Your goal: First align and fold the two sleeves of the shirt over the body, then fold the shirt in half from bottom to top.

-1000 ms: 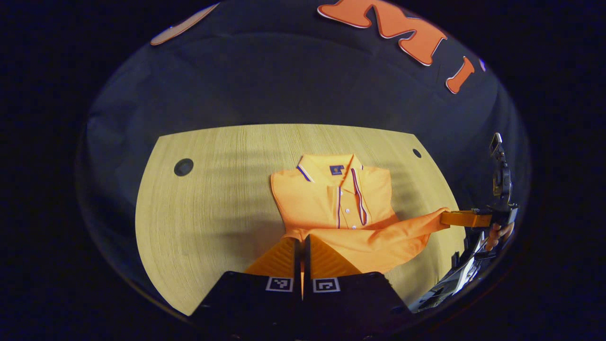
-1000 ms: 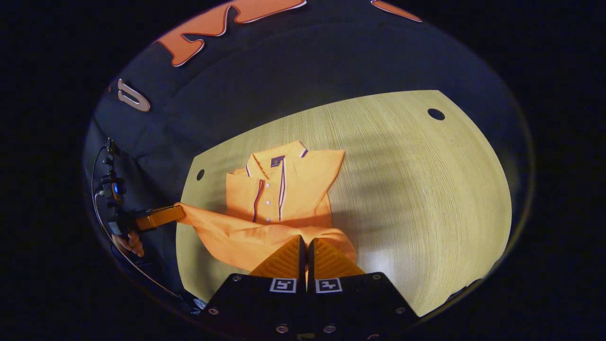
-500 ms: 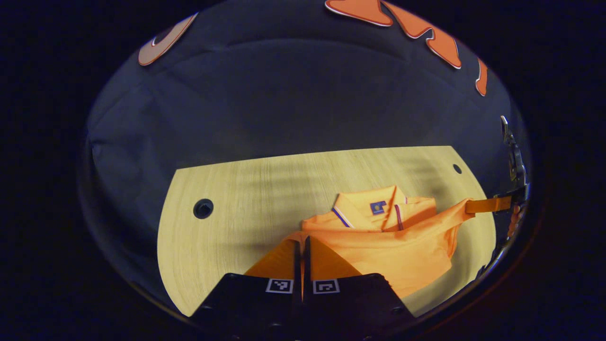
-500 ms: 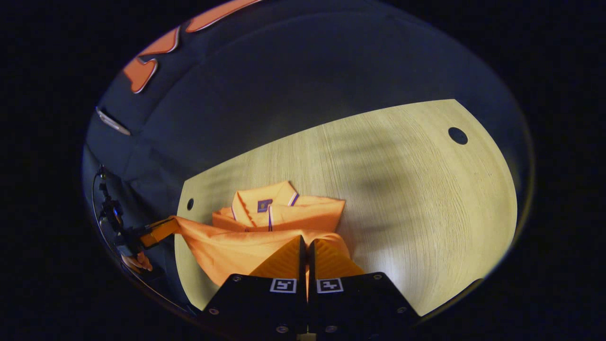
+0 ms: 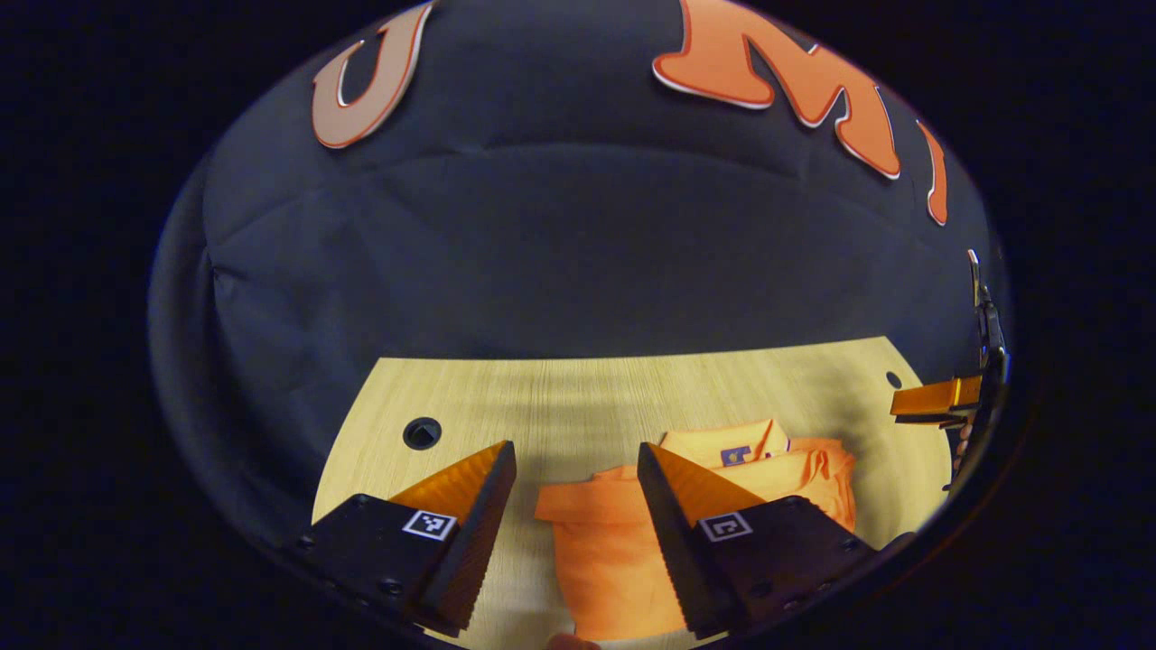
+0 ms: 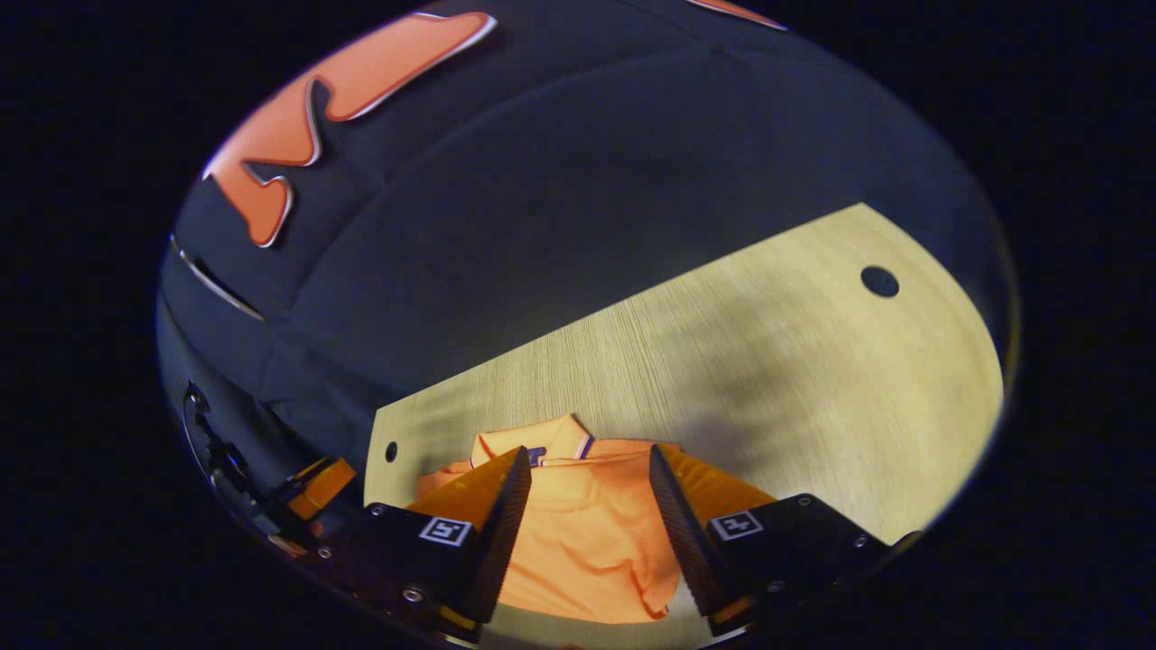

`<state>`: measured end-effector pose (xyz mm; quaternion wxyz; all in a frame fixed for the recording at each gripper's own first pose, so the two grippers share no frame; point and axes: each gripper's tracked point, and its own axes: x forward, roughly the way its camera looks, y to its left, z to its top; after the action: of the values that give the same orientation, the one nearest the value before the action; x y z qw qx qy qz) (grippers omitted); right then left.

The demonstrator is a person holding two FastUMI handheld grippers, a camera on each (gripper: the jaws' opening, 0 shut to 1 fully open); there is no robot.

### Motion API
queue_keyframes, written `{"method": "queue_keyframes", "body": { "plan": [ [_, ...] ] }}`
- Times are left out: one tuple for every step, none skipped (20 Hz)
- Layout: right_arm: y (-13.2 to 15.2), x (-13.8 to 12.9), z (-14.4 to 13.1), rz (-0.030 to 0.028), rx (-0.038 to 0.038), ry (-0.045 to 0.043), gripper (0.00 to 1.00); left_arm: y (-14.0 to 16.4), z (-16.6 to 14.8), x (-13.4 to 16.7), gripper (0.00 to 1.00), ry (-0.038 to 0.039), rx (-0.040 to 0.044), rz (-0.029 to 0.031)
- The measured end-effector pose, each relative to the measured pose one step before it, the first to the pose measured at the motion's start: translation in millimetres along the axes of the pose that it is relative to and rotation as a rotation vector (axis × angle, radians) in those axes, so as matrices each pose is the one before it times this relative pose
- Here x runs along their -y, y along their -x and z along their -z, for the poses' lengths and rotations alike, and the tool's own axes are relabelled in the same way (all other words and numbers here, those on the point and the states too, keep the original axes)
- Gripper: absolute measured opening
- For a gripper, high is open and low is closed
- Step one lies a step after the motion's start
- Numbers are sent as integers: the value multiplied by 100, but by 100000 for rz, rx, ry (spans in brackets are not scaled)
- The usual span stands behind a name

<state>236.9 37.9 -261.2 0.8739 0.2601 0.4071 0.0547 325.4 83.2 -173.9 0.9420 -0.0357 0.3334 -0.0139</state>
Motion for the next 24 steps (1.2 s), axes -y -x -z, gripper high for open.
{"method": "queue_keyframes", "body": {
  "plan": [
    [1015, -214, -615, 1649, 5424, 6071, 86, 1275, -1064, 11, 92, 1287, 3387, -258],
    [1185, -188, -969, 1279, 5606, 6032, 95, 945, -600, 136, 97, 1061, 2318, 174],
    [1207, -213, -815, 2017, 5364, 5298, 97, 1361, -551, -145, 100, 1081, 2357, -188],
    [1148, -351, -892, 694, 4421, 4449, 98, 1329, -1048, 0, 100, 1354, 3137, -269],
    [1302, -347, -870, 844, 4410, 3561, 99, 1310, -1071, 265, 100, 1336, 3080, 213],
    [1183, -341, -837, 226, 3398, 2764, 99, 1268, -850, -36, 100, 856, 2820, -146],
    [1126, -289, -578, 181, 2837, 1923, 98, 1397, -866, 42, 100, 380, 2656, 278],
    [1100, -310, -805, -381, 2633, 1247, 99, 1263, -873, 191, 100, -231, 2449, 132],
    [859, -313, -569, -591, 1877, 724, 99, 1153, -709, 510, 100, -652, 2518, 372],
    [719, -279, -598, -582, 2339, 824, 99, 1314, -659, 365, 99, -874, 2729, 257],
    [980, -173, -534, -353, 2206, 1086, 99, 1147, -540, 505, 99, -411, 3268, 485],
    [788, -151, -526, -82, 2283, 942, 99, 994, -518, 388, 99, -146, 2700, 847],
    [771, -184, -385, -171, 1877, 1325, 99, 952, -384, 359, 99, -140, 2301, 315],
    [859, -23, -308, 786, 2335, 1286, 98, 1081, -444, 221, 99, 63, 1856, -69],
    [881, -29, -515, 915, 3339, 1011, 99, 846, -180, 353, 99, 267, 1107, 290],
    [781, 13, -299, 968, 2271, 732, 99, 928, -142, 358, 99, 1256, 896, 1080],
    [762, -223, -244, 351, 2098, 622, 98, 1119, -190, 144, 99, 683, 1247, 76],
    [750, -177, -428, 535, 2152, 857, 99, 1220, 29, -282, 99, 84, 1095, -221],
    [972, -163, -275, 729, 1126, 382, 99, 998, -69, 37, 99, -345, 1308, -259],
    [1035, -436, -378, -549, 1037, 123, 98, 962, -133, 192, 99, -683, 1177, 489],
    [1120, -338, -249, 258, 994, 102, 98, 1185, -193, 56, 99, -993, 1650, 169],
    [957, -355, -316, -128, 1598, 475, 98, 704, -241, 22, 98, -409, 1100, 550],
    [958, -324, -363, 1188, 1715, 1131, 98, 1181, -225, -3, 99, -151, 1925, 554],
    [860, -97, -360, 1817, 2523, 794, 98, 983, -118, -142, 99, 816, 1071, 568]
  ]
}}
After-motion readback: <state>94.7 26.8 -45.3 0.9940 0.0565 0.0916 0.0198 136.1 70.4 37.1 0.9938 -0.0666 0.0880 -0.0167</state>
